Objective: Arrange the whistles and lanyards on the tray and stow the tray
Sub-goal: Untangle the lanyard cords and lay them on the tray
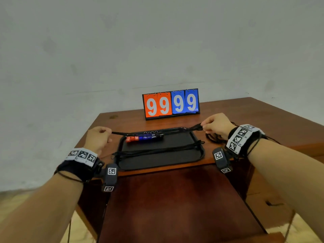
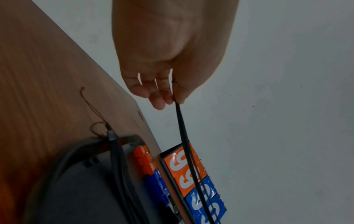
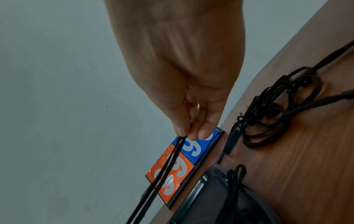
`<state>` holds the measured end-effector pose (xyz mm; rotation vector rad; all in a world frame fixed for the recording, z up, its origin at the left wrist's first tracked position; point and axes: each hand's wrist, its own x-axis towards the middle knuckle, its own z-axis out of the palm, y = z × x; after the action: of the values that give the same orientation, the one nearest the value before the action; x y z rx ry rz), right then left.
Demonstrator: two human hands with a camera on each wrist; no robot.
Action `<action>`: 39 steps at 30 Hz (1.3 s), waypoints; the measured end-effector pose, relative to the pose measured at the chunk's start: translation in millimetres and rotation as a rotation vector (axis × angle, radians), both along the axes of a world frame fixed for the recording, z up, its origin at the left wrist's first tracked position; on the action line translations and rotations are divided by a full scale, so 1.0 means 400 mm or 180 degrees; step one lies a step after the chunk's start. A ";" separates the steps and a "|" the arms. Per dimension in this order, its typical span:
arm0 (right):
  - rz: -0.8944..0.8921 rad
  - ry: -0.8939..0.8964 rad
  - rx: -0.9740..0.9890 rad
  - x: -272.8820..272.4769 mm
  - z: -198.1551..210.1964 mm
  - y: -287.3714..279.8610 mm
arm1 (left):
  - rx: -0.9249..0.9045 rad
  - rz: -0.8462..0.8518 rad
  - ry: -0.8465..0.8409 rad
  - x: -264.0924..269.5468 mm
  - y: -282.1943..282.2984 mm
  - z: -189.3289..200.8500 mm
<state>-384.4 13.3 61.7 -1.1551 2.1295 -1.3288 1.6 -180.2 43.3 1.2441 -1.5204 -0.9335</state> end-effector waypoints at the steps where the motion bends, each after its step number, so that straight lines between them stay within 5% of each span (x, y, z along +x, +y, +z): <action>1: 0.0016 -0.0011 0.0025 0.001 -0.007 -0.007 | -0.0021 -0.0032 -0.0127 0.006 -0.006 -0.009; 21: 0.0027 0.0382 0.0520 -0.023 -0.110 -0.085 | 0.0011 -0.0347 -0.1225 -0.005 -0.036 -0.068; 39: 0.0149 0.0672 0.0862 -0.025 -0.123 -0.092 | 0.0376 -0.0450 -0.1312 -0.007 -0.037 -0.091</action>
<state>-394.3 -23.7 12.6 -1.2667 2.3255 -0.8959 -1.2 -195.2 6.7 1.4960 -1.9171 -0.9047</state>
